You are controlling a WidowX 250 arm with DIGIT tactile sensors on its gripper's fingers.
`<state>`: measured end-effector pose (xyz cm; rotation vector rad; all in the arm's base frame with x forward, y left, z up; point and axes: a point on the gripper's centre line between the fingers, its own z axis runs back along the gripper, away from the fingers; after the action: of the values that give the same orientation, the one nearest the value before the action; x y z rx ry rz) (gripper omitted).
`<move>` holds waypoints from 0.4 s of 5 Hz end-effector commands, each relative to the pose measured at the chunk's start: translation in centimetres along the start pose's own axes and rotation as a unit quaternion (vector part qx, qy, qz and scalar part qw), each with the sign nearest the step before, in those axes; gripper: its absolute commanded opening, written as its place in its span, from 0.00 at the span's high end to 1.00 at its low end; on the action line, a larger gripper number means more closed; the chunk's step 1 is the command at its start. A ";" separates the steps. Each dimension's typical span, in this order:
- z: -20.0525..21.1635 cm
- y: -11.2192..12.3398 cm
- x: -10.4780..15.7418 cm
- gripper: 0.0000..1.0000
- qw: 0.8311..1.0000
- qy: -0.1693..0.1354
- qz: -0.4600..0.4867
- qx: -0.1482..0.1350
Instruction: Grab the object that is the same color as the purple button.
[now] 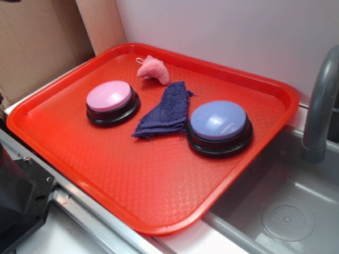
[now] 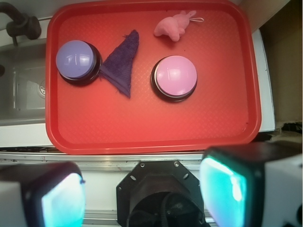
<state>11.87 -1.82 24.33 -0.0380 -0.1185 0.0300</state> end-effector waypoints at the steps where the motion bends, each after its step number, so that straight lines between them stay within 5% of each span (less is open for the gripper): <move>1: 0.0 0.0 0.0 0.00 1.000 0.000 0.000 0.000; 2: -1.0 -0.4 1.4 0.00 0.999 0.003 0.051 0.007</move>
<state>13.22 -2.17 23.13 -0.0293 -0.0925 0.1488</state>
